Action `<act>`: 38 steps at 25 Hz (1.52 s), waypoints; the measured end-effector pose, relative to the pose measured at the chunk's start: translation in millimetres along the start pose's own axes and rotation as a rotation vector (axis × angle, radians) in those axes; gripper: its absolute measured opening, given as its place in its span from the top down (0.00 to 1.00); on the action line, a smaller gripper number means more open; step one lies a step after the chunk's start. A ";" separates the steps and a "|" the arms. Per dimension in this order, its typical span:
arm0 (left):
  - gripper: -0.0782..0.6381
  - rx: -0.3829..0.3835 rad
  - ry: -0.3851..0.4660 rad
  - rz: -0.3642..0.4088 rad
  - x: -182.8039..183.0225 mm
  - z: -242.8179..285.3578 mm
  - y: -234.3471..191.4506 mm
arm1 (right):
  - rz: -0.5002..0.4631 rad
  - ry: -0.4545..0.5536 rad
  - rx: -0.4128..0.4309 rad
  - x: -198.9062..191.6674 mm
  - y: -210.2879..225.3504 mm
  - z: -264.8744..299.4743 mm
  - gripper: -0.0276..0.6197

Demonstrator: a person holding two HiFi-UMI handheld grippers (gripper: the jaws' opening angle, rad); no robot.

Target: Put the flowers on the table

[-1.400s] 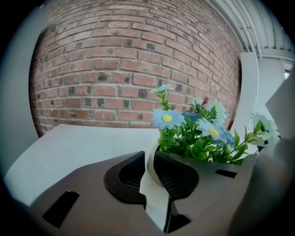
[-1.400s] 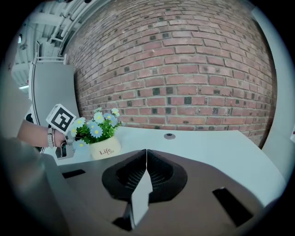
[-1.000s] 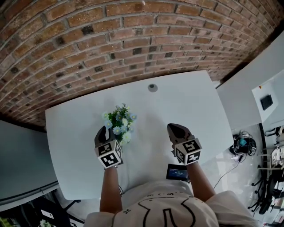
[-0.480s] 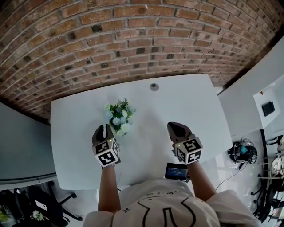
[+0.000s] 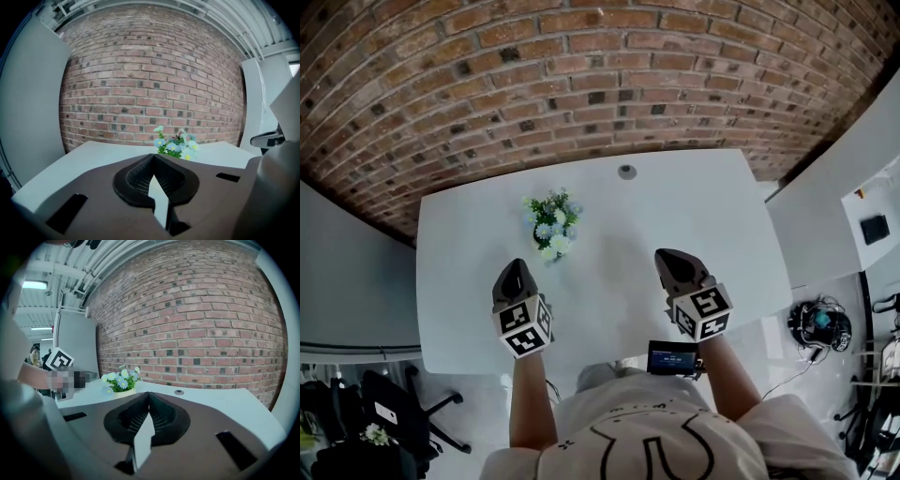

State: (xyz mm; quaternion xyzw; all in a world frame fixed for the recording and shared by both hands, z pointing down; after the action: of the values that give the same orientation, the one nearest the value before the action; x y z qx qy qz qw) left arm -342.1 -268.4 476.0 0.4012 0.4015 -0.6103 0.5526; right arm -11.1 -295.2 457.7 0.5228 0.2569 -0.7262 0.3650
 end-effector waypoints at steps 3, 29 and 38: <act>0.88 -0.005 0.046 0.003 4.4 -22.6 6.5 | -0.006 0.044 0.013 3.3 -4.5 -14.1 0.93; 0.88 -0.225 0.384 0.134 55.4 -149.9 54.8 | -0.140 0.257 -0.028 46.9 -62.4 -112.2 0.93; 0.88 -0.271 0.426 0.139 76.9 -147.9 52.7 | -0.147 0.284 -0.062 61.6 -61.7 -121.9 0.93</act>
State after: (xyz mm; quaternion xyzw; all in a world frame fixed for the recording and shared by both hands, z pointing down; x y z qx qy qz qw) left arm -287.9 -160.9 349.2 0.4696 0.5586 -0.4132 0.5447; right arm -2.3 -182.2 359.6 0.5883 0.3658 -0.6617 0.2867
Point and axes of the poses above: the fingertips, and each gripper's own axes: z forward along the fingers, y to its right, x out of its top, the point moved 8 cm from there along -z, backward along the fingers
